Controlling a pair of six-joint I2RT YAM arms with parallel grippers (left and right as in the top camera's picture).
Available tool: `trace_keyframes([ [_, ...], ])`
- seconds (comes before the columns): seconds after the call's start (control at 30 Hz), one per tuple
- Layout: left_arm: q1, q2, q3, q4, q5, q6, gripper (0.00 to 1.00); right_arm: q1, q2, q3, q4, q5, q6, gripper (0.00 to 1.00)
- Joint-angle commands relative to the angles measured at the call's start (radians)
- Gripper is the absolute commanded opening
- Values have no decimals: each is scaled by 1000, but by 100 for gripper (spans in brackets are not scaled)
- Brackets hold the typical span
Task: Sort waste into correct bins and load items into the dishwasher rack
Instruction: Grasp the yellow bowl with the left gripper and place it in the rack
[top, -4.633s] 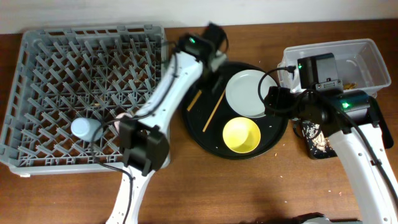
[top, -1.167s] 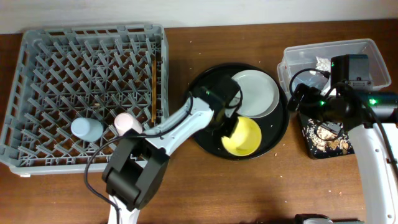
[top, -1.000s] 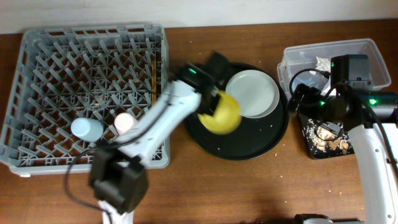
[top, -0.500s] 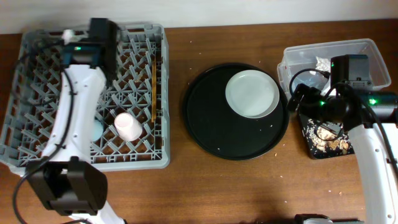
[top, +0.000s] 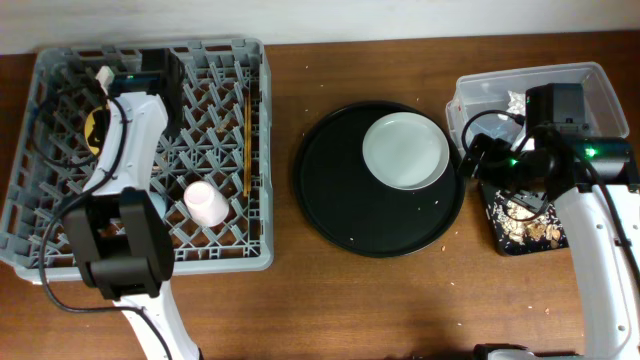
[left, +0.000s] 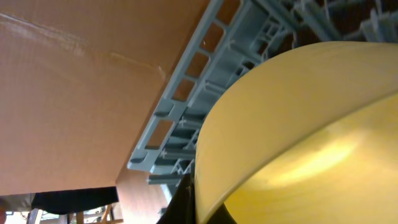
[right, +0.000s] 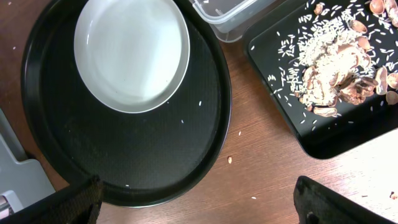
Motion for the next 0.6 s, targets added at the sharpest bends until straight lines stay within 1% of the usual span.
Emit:
trace_keyframes([
  [0.0, -24, 35, -3, -24, 43, -13, 0, -2, 3, 6, -3, -3, 7, 98],
  [0.2, -113, 35, -3, -69, 52, -13, 1, -2, 3, 6, -3, -3, 7, 99],
  [0.23, -120, 35, -3, -72, 55, -13, 4, -2, 3, 6, -3, -3, 7, 99],
  [0.4, -137, 35, -3, -134, 87, -35, 10, -2, 3, 6, -3, -3, 7, 98],
  [0.43, -137, 35, -3, -145, 118, -35, 13, -2, 3, 6, -3, -3, 7, 98],
  [0.5, -137, 35, -3, -170, 204, -35, 22, -2, 3, 6, -3, -3, 7, 98],
  [0.57, -139, 29, 3, -196, 318, -35, 26, -2, 3, 6, -3, -3, 7, 98],
])
